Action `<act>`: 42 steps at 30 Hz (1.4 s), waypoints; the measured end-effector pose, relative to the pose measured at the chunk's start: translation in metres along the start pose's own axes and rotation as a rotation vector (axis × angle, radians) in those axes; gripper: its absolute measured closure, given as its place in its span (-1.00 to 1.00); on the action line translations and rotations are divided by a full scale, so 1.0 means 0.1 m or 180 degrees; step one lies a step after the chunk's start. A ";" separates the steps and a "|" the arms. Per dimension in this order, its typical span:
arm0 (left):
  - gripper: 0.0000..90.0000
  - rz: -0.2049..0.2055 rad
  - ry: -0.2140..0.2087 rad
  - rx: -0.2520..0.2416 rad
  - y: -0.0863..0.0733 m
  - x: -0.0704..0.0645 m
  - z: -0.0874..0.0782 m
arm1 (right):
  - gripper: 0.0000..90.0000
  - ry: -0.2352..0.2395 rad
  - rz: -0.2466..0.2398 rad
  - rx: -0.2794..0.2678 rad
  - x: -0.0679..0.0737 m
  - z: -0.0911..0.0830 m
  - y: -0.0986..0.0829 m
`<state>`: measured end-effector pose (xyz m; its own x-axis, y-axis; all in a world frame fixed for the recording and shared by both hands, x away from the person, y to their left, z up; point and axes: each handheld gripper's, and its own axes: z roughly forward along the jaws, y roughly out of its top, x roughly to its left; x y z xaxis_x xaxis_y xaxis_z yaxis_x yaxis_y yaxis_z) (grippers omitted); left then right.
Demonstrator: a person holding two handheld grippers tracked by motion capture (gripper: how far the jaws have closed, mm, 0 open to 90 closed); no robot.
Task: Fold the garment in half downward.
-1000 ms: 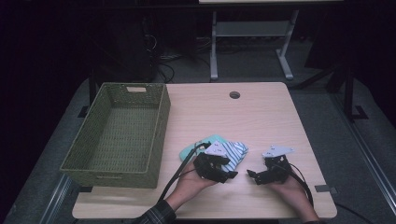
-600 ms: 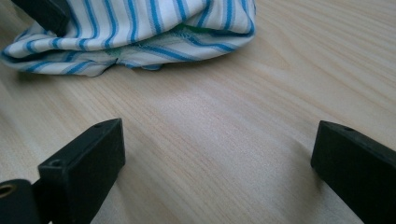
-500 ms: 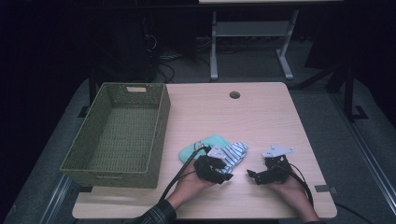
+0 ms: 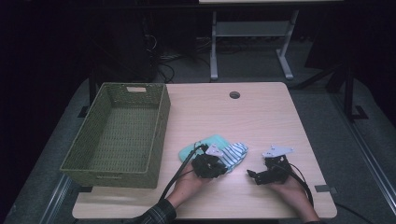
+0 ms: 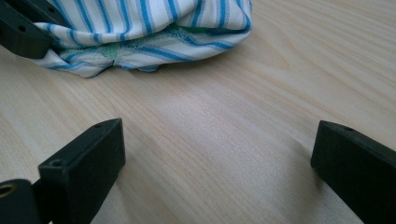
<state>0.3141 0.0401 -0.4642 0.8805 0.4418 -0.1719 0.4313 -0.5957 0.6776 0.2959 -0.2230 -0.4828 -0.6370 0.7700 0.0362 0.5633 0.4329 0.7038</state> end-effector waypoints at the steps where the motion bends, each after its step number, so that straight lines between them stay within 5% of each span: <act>1: 0.84 0.0020 -0.0017 0.0012 0.01 0.00 -0.01 | -0.94 -0.0001 -0.0002 -0.0001 0.00 0.00 0.00; 18: 0.92 -0.0130 -0.0184 -0.0365 0.18 -0.01 -0.36 | -0.94 -0.0004 -0.0005 -0.0010 0.00 0.00 0.00; 42: 0.93 -0.0151 -0.0318 -0.0798 0.49 -0.04 -0.83 | -0.94 -0.0007 -0.0001 -0.0009 0.00 0.00 0.00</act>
<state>0.3156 0.0646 -0.3712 0.8808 0.3896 -0.2689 0.4212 -0.3857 0.8209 0.2959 -0.2234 -0.4829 -0.6360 0.7709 0.0345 0.5617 0.4318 0.7057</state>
